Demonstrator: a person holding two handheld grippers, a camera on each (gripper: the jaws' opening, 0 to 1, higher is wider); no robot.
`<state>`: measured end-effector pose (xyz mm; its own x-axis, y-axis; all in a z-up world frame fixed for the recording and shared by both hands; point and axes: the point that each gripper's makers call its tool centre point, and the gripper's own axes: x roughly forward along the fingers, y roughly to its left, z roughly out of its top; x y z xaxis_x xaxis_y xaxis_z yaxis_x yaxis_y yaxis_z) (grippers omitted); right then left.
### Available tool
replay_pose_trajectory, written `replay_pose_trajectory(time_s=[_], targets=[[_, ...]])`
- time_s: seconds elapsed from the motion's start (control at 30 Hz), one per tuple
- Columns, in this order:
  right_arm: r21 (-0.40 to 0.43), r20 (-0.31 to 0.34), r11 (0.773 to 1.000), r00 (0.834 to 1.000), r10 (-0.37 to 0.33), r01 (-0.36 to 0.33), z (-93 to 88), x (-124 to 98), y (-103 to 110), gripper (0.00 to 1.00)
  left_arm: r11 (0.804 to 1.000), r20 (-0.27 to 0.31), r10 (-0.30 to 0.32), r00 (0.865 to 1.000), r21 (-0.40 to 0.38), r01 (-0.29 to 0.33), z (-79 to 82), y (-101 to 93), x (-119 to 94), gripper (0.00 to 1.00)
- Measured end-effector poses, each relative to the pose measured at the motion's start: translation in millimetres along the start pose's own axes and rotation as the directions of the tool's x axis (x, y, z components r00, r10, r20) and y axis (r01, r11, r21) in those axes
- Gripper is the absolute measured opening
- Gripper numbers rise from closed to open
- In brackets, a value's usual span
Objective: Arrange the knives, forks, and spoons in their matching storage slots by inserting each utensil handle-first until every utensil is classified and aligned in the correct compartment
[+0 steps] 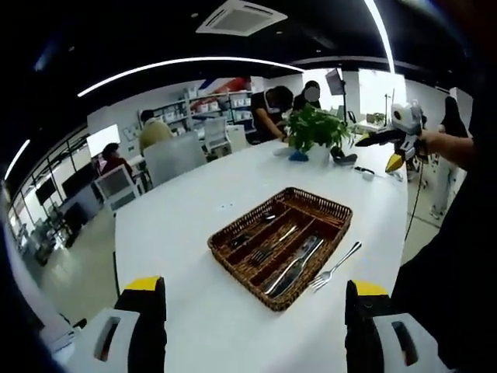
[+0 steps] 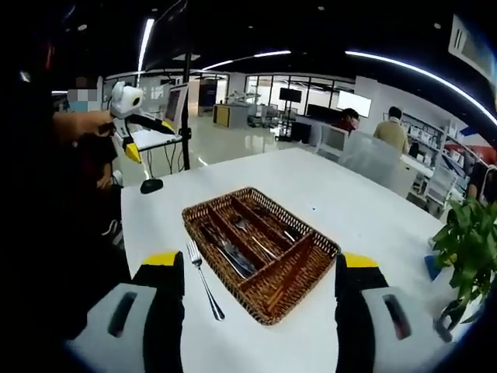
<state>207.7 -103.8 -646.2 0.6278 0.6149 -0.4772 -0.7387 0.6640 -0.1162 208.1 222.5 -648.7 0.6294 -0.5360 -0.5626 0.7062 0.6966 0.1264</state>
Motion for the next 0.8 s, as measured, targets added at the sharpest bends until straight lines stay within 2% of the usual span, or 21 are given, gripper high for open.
replay_pose_trajectory(time_s=[0.03,0.1,0.17,0.23,0.3,0.37,0.43,0.53,0.63,0.8], targets=[[-0.011,0.005,1.000,1.000,0.018,-0.018,-1.7,11,4,0.76,1.000,-0.012,0.002,1.000,-0.015,-0.002,-3.5,1.2,1,1.00],[-0.020,-0.031,0.997,0.997,0.068,-0.069,-8.3,25,15,0.76,1.000,-0.008,0.019,1.000,-0.002,-0.019,-3.6,4.9,0,1.00],[-0.026,-0.032,0.995,0.995,0.092,-0.093,-7.1,34,21,0.76,1.000,-0.001,0.018,1.000,-0.011,-0.018,-2.5,5.7,-2,1.00],[-0.032,-0.049,0.989,0.988,0.144,-0.145,-7.8,44,33,0.74,1.000,0.013,0.016,1.000,-0.026,-0.016,-0.4,6.6,-5,1.00],[-0.053,-0.058,0.985,0.985,0.162,-0.165,-10.1,55,41,0.75,0.999,0.023,0.011,1.000,-0.034,-0.011,0.4,6.3,-7,1.00],[-0.087,-0.058,0.984,0.987,0.149,-0.154,-13.0,66,44,0.81,0.999,0.029,0.010,1.000,-0.038,-0.009,0.8,4.8,-8,1.00],[-0.080,-0.055,0.977,0.979,0.194,-0.198,-17.2,73,55,0.76,1.000,0.033,0.012,0.999,-0.022,-0.011,1.1,4.0,-8,1.00],[-0.095,-0.062,0.971,0.975,0.212,-0.217,-23.9,83,65,0.71,1.000,0.038,0.015,0.999,-0.021,-0.014,1.0,2.8,-10,1.00],[-0.096,-0.084,0.960,0.963,0.255,-0.262,-31.7,92,79,0.64,1.000,0.041,0.016,0.999,-0.023,-0.015,-0.6,2.6,-12,1.00],[-0.114,-0.109,0.950,0.954,0.280,-0.291,-43.9,105,89,0.51,1.000,0.051,0.014,0.999,-0.021,-0.013,-0.4,1.8,-15,1.00]])
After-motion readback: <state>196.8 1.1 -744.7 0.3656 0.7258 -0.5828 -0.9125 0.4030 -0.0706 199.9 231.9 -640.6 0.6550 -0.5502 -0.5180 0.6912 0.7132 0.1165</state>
